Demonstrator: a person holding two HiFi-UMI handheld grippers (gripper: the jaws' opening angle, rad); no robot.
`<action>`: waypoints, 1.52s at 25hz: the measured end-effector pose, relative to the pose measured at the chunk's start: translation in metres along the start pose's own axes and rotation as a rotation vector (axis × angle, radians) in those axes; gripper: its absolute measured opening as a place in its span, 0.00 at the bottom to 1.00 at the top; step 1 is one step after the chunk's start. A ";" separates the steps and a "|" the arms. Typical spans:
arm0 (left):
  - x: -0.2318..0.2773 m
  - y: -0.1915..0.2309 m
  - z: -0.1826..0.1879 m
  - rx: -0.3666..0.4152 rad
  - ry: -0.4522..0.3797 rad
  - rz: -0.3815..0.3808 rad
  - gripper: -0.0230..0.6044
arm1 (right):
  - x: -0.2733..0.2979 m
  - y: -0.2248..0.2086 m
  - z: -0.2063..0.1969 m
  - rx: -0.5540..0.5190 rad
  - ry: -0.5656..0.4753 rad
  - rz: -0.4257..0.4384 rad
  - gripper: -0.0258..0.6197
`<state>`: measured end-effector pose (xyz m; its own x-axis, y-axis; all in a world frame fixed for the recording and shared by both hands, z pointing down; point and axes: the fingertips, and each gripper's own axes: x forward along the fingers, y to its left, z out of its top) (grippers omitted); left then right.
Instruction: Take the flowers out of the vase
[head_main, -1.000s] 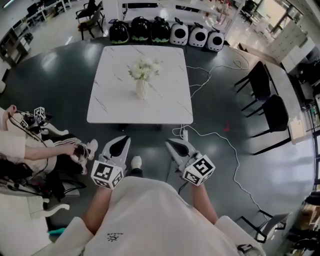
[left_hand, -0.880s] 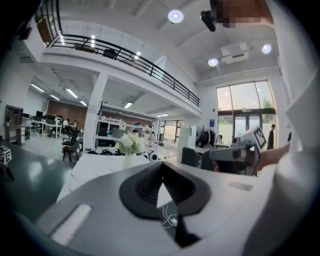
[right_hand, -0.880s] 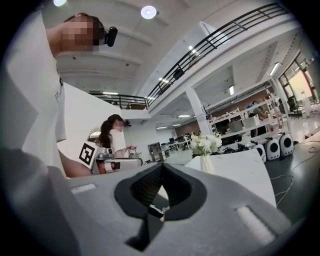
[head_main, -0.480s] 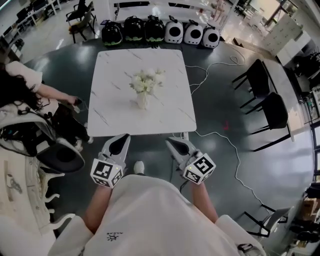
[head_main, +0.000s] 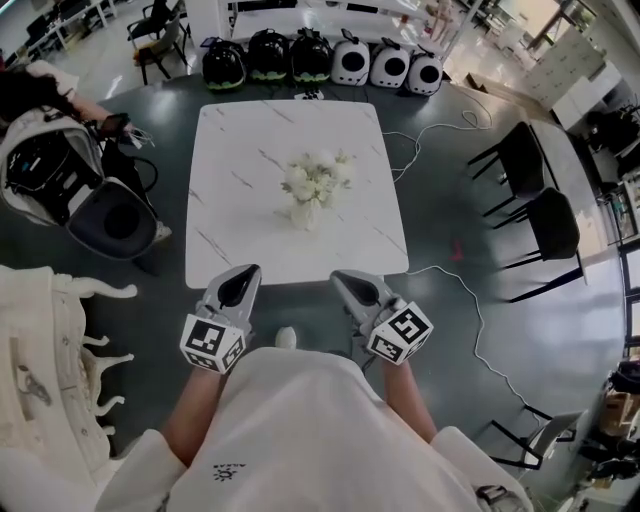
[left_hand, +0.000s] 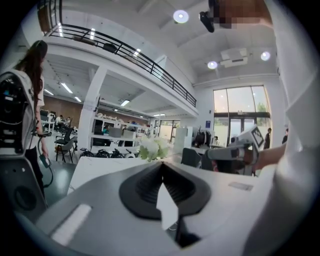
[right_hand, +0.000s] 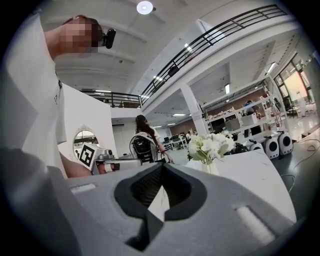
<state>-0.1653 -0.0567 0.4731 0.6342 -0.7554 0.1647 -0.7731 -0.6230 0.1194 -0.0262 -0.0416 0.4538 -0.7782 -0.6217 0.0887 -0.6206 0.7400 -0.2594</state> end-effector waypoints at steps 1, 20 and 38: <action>0.000 0.006 -0.001 -0.004 -0.001 0.002 0.02 | 0.005 0.000 -0.001 -0.001 0.004 0.000 0.04; 0.027 0.041 -0.006 -0.050 0.005 -0.019 0.02 | 0.039 -0.050 0.003 -0.026 0.027 -0.078 0.04; 0.110 0.039 -0.006 -0.019 0.049 0.012 0.02 | 0.067 -0.148 -0.011 -0.074 0.098 -0.084 0.17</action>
<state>-0.1259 -0.1623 0.5020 0.6235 -0.7519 0.2143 -0.7813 -0.6092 0.1360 0.0125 -0.1905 0.5089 -0.7264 -0.6571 0.2013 -0.6868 0.7053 -0.1760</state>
